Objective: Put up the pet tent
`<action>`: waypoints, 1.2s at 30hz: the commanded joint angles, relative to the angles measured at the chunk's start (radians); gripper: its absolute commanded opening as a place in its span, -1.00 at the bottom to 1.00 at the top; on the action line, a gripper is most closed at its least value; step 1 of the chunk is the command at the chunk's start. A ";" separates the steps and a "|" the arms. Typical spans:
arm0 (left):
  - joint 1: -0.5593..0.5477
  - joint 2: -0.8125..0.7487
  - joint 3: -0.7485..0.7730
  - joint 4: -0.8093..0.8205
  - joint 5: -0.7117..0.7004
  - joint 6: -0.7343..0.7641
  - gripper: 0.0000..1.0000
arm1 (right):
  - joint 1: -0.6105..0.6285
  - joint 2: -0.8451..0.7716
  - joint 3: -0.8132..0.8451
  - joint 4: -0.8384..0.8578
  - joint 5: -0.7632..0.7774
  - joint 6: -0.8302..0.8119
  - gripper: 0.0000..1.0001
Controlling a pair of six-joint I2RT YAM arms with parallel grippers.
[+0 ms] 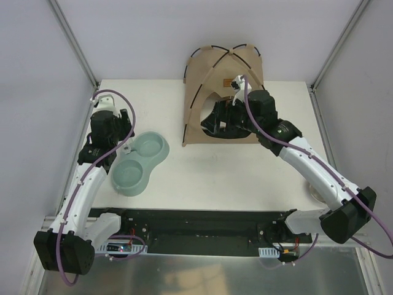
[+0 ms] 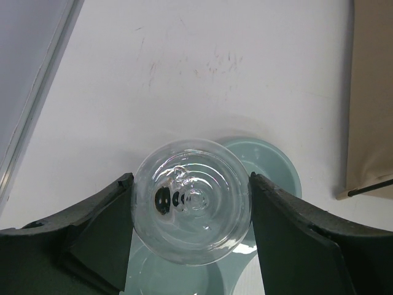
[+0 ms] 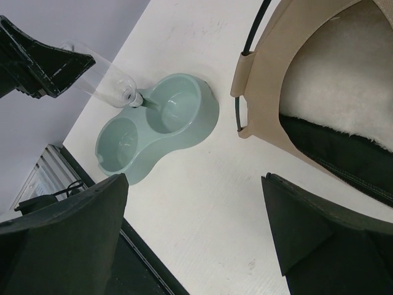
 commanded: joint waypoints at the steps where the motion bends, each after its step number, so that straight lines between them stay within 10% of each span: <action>1: 0.019 -0.007 -0.029 0.064 -0.032 -0.032 -0.32 | -0.006 0.015 0.055 0.026 -0.022 0.013 0.97; 12: 0.048 -0.033 -0.123 0.090 -0.063 -0.094 -0.14 | -0.006 0.039 0.073 0.026 -0.025 0.022 0.97; 24: 0.048 -0.124 -0.128 0.107 -0.108 -0.082 0.98 | -0.008 0.079 0.107 0.034 -0.048 0.036 0.98; 36: 0.050 -0.130 0.147 -0.059 -0.120 -0.033 0.98 | -0.008 0.081 0.110 0.037 -0.036 0.042 0.97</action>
